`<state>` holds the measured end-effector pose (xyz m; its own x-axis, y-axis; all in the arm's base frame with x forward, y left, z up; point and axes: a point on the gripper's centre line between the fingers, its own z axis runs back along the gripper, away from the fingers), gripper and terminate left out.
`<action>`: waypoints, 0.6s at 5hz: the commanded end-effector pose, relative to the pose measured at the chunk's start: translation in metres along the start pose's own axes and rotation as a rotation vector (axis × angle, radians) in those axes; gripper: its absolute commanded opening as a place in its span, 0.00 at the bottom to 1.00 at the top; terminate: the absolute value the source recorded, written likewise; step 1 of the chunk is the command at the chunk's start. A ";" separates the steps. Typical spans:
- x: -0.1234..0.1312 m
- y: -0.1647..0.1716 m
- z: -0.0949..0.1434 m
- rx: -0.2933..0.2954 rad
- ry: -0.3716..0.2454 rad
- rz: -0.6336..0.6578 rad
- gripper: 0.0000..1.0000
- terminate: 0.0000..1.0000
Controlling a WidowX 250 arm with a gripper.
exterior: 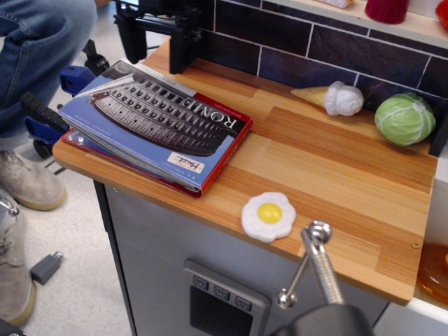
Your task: Open book
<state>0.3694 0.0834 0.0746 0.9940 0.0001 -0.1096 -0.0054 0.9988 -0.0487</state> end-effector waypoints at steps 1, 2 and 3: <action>0.010 0.030 0.027 0.073 -0.059 -0.033 1.00 0.00; 0.011 0.045 0.027 0.096 -0.050 -0.044 1.00 0.00; 0.006 0.059 0.022 0.096 -0.032 -0.025 1.00 0.00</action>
<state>0.3709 0.1385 0.0665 0.9911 -0.0078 -0.1327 0.0097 0.9999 0.0136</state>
